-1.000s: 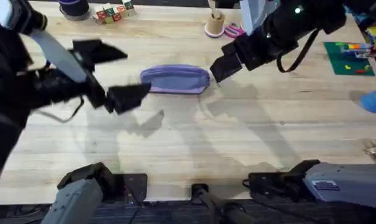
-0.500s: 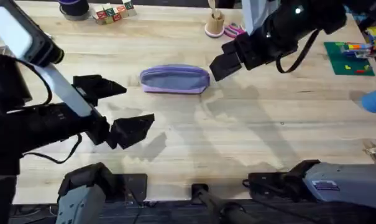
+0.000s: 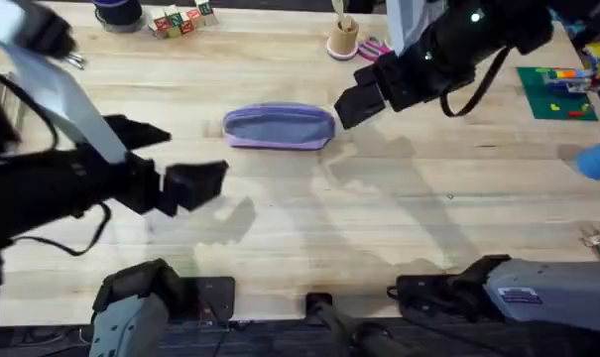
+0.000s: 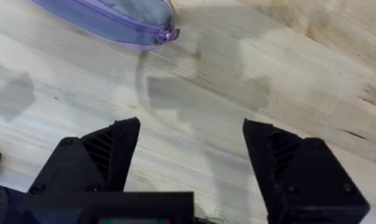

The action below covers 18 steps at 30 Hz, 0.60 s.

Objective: Unzip the bag, pick up the pens from the table one at a time and place them inside, then zip the bag closed.

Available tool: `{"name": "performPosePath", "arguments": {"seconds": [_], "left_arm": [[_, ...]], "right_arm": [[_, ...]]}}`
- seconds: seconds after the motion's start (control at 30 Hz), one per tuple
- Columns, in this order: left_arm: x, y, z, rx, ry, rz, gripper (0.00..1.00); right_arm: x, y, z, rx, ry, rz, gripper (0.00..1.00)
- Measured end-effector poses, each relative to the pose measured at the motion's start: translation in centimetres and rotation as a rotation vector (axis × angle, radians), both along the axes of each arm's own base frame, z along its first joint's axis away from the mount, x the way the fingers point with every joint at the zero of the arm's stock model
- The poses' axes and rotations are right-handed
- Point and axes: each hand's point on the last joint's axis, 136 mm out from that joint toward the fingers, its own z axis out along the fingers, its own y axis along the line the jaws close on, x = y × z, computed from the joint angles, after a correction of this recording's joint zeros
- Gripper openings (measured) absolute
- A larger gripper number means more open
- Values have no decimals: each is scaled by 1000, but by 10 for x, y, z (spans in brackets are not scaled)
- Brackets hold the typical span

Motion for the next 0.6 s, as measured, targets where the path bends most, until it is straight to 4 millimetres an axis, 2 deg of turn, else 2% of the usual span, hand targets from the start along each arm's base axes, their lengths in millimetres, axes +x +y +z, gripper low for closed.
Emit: {"name": "performPosePath", "arguments": {"seconds": [0.23, 0.6], "left_arm": [[4, 26, 31, 21, 27, 232, 993], [8, 35, 17, 5, 154, 290, 994]], "right_arm": [[0, 0, 0, -1, 2, 0, 996], [-1, -1, 0, -3, 6, 0, 996]]}}
